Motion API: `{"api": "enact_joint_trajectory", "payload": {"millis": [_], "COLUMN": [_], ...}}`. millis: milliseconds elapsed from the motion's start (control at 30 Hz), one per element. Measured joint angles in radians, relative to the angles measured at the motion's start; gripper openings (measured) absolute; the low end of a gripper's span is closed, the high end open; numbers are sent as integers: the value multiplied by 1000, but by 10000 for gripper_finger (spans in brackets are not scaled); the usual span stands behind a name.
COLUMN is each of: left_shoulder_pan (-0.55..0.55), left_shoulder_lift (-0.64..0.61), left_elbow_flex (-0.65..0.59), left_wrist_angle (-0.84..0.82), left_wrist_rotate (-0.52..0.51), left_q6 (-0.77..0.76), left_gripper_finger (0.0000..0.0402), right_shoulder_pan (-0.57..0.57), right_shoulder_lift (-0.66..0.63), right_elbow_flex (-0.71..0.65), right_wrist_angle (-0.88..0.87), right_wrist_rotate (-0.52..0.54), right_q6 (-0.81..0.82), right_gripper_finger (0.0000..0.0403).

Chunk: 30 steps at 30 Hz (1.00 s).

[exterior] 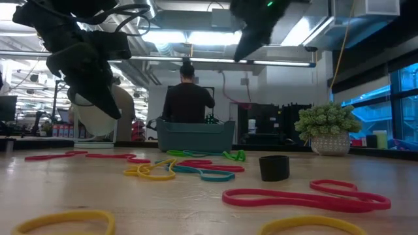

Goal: Pick and place rubber bands into bin
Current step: Put the red rubber band into the blue bin

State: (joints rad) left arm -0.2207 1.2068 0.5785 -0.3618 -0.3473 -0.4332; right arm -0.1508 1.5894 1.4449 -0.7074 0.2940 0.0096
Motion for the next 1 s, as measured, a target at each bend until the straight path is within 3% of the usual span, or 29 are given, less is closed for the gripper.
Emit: {"api": "enact_joint_trajectory", "payload": {"millis": [300,533,733,1000], "left_shoulder_pan": [0,0,0,0], "left_shoulder_lift": [0,0,0,0], "left_elbow_flex": [0,0,0,0], "left_wrist_angle": [0,0,-1,-1], "left_wrist_rotate": [0,1,0,0], "left_q6": [0,0,0,0], "left_gripper_finger": [1,5,1,5], "right_shoulder_pan": [-190,-227,-230,-230], "right_shoulder_lift": [261,455,518,508], "right_elbow_flex": [144,220,222,222], "right_wrist_angle": [161,170,155,108], "right_wrist_rotate": [-158,-166,-184,-201], "right_q6": [-126,-127,-127,-124], "right_gripper_finger": [0,9,39,111]}}
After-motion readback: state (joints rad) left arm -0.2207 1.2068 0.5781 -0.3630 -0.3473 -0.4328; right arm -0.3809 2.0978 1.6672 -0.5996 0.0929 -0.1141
